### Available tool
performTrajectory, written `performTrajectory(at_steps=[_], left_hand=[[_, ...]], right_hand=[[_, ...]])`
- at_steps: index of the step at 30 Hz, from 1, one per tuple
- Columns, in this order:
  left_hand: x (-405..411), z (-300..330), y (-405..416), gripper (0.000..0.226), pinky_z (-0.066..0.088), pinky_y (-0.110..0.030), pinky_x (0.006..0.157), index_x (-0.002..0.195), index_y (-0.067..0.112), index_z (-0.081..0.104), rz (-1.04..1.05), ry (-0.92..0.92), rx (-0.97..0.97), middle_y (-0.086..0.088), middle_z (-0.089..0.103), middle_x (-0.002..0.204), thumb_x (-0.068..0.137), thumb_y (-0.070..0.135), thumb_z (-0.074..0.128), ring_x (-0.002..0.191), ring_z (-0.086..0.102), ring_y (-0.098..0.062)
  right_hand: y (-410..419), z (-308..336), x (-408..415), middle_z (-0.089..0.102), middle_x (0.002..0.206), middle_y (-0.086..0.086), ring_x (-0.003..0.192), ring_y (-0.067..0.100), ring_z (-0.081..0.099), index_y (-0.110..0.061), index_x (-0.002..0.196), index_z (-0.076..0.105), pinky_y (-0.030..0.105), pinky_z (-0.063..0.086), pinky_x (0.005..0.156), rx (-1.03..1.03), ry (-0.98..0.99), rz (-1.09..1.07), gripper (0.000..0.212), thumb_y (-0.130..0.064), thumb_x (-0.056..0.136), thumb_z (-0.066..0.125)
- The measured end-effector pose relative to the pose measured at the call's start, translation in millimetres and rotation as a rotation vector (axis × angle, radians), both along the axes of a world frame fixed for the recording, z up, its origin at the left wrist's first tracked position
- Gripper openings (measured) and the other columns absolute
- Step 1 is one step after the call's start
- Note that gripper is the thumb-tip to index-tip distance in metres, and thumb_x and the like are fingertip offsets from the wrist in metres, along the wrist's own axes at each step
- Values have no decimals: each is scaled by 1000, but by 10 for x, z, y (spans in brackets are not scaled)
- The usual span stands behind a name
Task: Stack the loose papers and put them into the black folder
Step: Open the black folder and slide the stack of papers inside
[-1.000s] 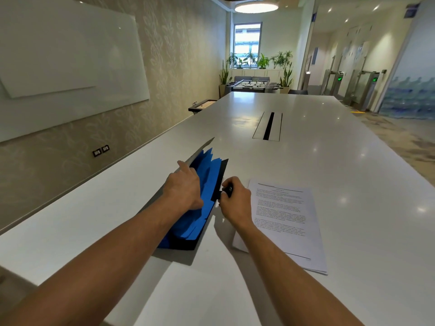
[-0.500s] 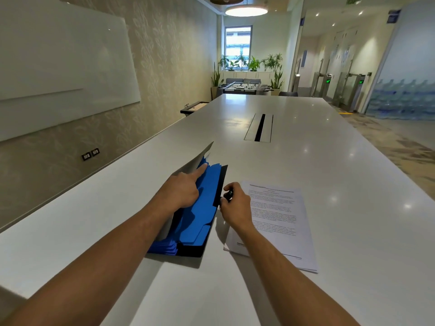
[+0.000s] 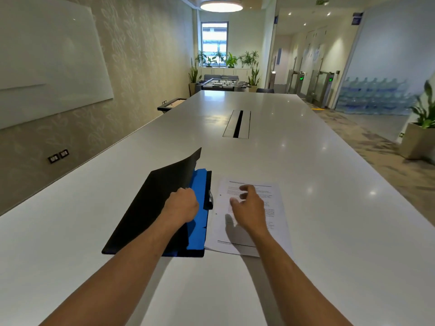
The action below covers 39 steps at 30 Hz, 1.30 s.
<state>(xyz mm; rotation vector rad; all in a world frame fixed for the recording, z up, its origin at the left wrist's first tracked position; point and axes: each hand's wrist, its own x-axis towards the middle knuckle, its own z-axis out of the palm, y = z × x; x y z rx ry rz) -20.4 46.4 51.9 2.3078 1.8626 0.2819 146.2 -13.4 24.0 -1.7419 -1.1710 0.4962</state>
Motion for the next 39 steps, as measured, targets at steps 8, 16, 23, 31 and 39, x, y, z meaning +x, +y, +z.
performTrajectory(at_steps=[8, 16, 23, 31, 39], left_hand=[[164, -199, 131, 51, 43, -26, 55, 74, 14, 48, -90, 169, -104, 0, 49, 71, 79, 64, 56, 67, 56, -14], [218, -311, 166, 57, 36, -23, 45, 68, 18, 43, -79, 298, -50, 1, 53, 69, 64, 69, 70, 56, 52, -10], [214, -348, 172, 58, 33, -24, 44, 66, 19, 37, -88, 287, -29, 1, 50, 69, 65, 67, 71, 57, 50, -10], [211, -374, 203, 58, 36, -24, 46, 67, 20, 37, -83, 274, -52, 0, 50, 71, 65, 66, 72, 59, 51, -12], [204, -393, 197, 57, 33, -24, 45, 74, 17, 43, -82, 274, -33, 0, 45, 71, 66, 66, 71, 58, 49, -11]], right_hand=[[-312, -8, 707, 58, 125, 16, 116, 36, 50, -12, 128, 45, 43, 44, 89, -313, -230, -326, 59, -41, 80, 63], [-363, -27, 776, 58, 123, 16, 111, 37, 55, -8, 122, 46, 38, 43, 80, -501, -229, -265, 57, -45, 82, 62], [-340, -9, 897, 66, 113, 14, 82, 28, 56, -11, 94, 54, 33, 45, 70, -485, -53, -244, 35, -43, 84, 64], [-219, -69, 680, 49, 125, 19, 117, 38, 44, -8, 123, 45, 46, 43, 89, -552, -199, -344, 58, -32, 74, 63], [-137, 68, 769, 56, 121, 20, 103, 37, 57, -6, 129, 31, 36, 44, 69, -494, -135, -243, 60, -22, 81, 62]])
